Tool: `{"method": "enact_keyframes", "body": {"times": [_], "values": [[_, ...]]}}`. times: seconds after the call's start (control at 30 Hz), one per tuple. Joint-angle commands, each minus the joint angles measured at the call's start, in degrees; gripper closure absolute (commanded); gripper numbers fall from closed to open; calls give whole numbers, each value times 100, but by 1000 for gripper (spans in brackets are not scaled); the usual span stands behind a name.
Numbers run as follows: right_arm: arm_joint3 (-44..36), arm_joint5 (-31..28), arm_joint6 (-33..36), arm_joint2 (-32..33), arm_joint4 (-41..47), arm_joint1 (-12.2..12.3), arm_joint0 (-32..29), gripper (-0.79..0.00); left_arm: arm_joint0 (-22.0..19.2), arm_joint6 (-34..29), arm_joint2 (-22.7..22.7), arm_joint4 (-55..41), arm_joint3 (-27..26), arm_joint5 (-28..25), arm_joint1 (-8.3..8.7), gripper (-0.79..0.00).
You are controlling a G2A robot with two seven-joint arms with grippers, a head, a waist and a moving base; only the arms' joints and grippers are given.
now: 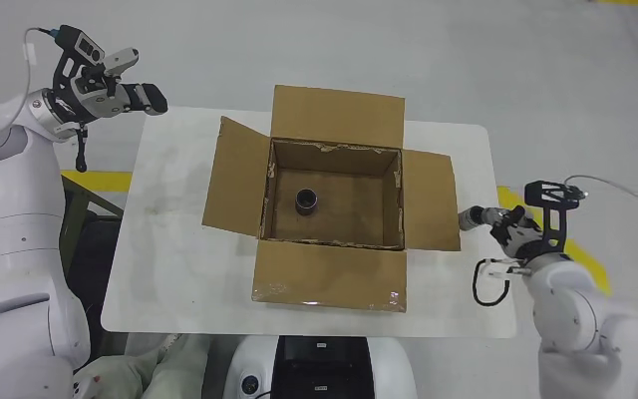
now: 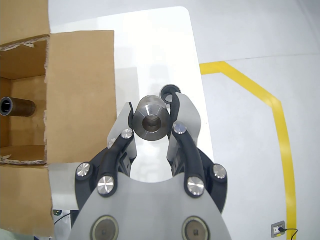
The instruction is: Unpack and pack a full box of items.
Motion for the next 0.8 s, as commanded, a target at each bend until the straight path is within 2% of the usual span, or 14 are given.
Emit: {"method": "enact_keyframes", "body": {"times": [0.0, 0.3, 0.77], "values": [[-98, 7, -17, -71, 64, -1, 69, 0, 0, 0, 0, 0, 0, 0, 0, -785], [-205, -124, -9, -621, 217, 3, 512, 0, 0, 0, 0, 0, 0, 0, 0, -785], [183, -24, 377, -2229, -173, -45, 1436, 0, 0, 0, 0, 0, 0, 0, 0, -785]]}}
